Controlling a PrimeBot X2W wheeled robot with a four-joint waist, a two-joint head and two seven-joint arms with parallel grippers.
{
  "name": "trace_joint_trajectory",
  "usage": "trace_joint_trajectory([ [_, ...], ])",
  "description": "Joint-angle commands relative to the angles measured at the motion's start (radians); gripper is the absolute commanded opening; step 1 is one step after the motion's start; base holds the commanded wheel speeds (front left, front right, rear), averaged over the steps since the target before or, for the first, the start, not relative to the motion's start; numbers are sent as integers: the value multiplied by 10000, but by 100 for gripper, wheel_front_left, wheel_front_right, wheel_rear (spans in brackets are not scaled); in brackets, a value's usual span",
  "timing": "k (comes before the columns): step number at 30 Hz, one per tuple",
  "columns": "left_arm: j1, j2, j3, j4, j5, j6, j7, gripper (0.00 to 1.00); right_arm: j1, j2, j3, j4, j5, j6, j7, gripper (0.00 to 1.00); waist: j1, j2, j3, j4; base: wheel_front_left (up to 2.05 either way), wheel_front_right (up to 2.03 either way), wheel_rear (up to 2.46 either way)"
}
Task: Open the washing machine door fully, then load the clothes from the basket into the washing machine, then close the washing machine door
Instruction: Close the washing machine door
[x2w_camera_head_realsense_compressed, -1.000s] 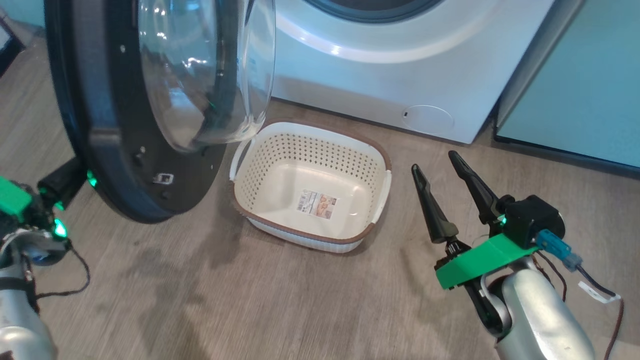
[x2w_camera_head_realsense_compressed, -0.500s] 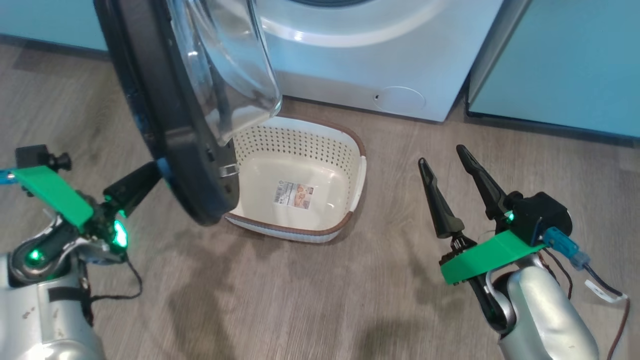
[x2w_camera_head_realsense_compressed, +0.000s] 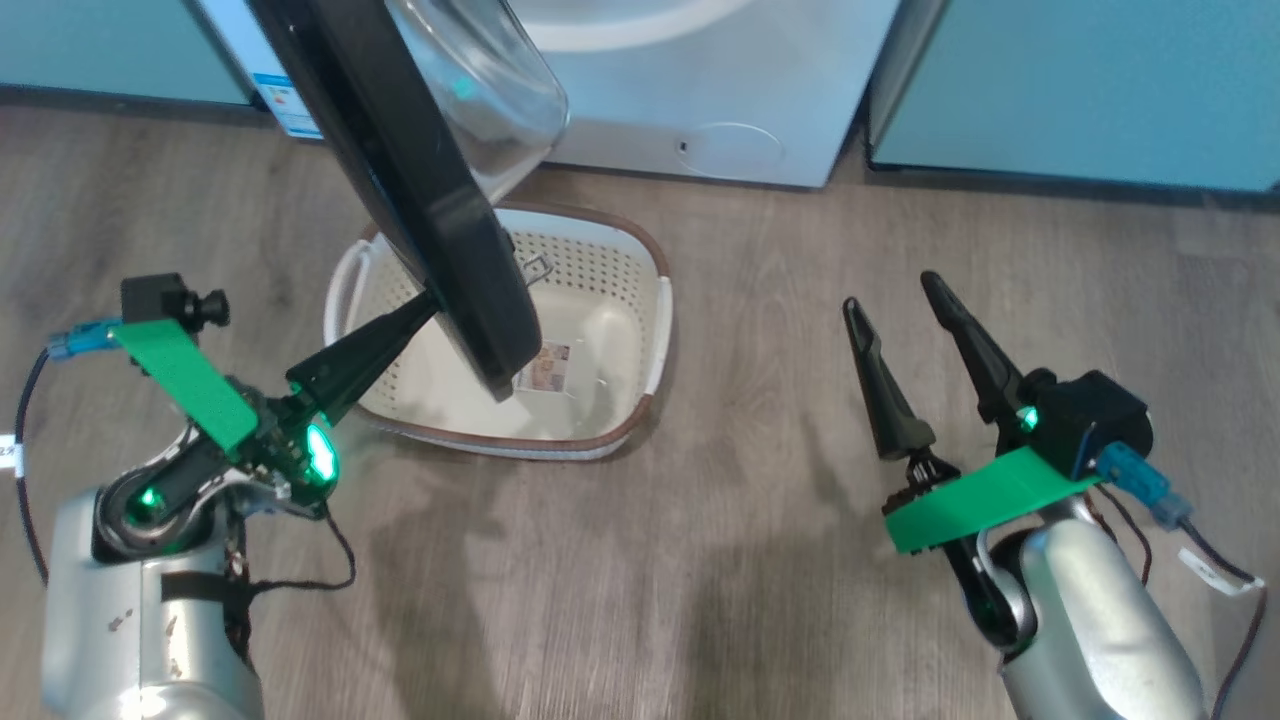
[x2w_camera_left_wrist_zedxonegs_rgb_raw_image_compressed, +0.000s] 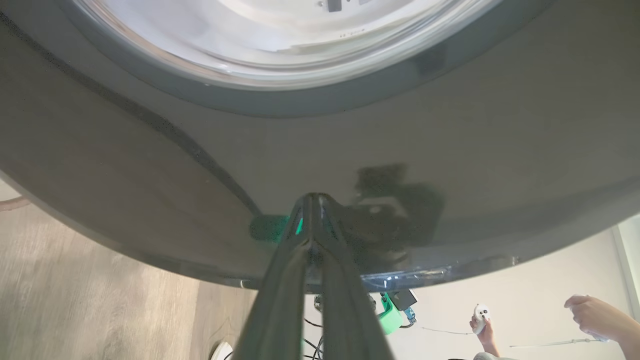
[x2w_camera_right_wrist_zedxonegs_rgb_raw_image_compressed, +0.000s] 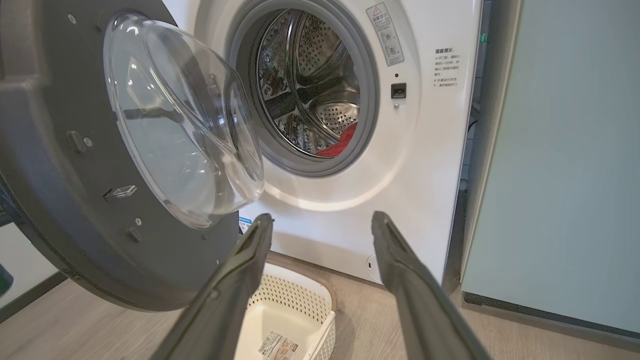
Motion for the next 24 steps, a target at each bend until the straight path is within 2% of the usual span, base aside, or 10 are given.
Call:
trace_joint_trajectory([
  [1, -241, 165, 123, -423, -125, -43, -32, 0, -350, 128, 176, -389, -85, 0, -65, 100, 0, 0, 178, -226, 0, 0, 0],
  [12, -1051, 158, -798, -202, -1621, -85, -1528, 0, -537, 140, 95, -618, 55, 0, -65, 100, 0, 0, 802, -1567, 0, 0, 0],
  [18, -1616, 158, -785, 128, -1391, -94, -2674, 0, -580, 141, 117, -780, 410, 0, -65, 100, 0, 0, 1078, -2618, 0, 0, 0],
  [24, -2394, 207, -352, 762, -1180, -96, -3803, 0, -468, 142, 34, -876, 761, 0, -65, 100, 0, 0, 1305, -3646, 0, 0, 0],
])
